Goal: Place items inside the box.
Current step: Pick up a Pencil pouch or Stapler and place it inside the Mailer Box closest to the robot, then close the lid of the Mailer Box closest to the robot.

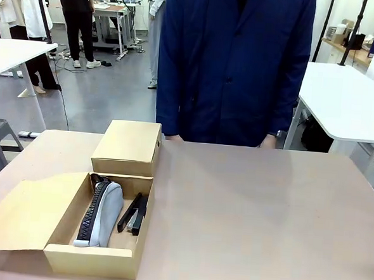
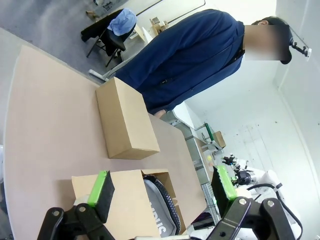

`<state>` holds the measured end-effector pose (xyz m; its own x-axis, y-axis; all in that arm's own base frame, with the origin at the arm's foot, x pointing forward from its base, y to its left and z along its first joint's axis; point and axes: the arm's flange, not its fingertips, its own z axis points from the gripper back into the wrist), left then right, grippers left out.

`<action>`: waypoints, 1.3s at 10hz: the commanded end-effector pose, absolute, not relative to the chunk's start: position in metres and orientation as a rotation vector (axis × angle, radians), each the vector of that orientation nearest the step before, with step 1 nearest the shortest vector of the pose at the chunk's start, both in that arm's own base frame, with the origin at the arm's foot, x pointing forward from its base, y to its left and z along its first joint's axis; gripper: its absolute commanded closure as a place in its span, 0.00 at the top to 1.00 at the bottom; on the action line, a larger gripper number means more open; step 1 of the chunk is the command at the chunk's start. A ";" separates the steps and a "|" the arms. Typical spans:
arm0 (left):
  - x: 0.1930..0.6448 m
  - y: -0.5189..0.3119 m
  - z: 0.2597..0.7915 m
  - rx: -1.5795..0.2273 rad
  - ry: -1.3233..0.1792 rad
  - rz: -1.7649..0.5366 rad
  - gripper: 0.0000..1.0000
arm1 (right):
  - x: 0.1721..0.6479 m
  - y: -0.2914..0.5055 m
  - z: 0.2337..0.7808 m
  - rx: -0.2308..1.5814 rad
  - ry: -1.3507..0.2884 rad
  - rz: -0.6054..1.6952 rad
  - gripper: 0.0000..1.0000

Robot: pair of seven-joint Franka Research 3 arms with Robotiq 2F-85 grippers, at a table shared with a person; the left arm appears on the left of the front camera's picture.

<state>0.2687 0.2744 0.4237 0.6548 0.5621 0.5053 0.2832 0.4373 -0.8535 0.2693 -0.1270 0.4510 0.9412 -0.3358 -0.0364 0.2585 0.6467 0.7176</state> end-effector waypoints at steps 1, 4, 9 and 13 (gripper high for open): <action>0.270 0.275 0.425 -1.154 -0.919 0.194 1.00 | 0.267 -0.122 0.460 0.808 -0.116 -0.315 1.00; 0.270 0.275 0.425 -1.154 -0.919 0.194 1.00 | 0.267 -0.122 0.460 0.808 -0.116 -0.315 1.00; 0.270 0.275 0.425 -1.154 -0.919 0.194 1.00 | 0.267 -0.122 0.460 0.808 -0.116 -0.315 1.00; 0.252 0.178 0.453 -1.474 -0.930 -0.517 1.00 | 0.267 -0.122 0.460 0.808 -0.116 -0.315 1.00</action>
<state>0.2651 0.1981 0.4554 0.6581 0.3475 0.6679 0.6107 0.2724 -0.7435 0.2672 -0.1212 0.4577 0.9454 -0.3249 -0.0268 0.2471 0.6606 0.7089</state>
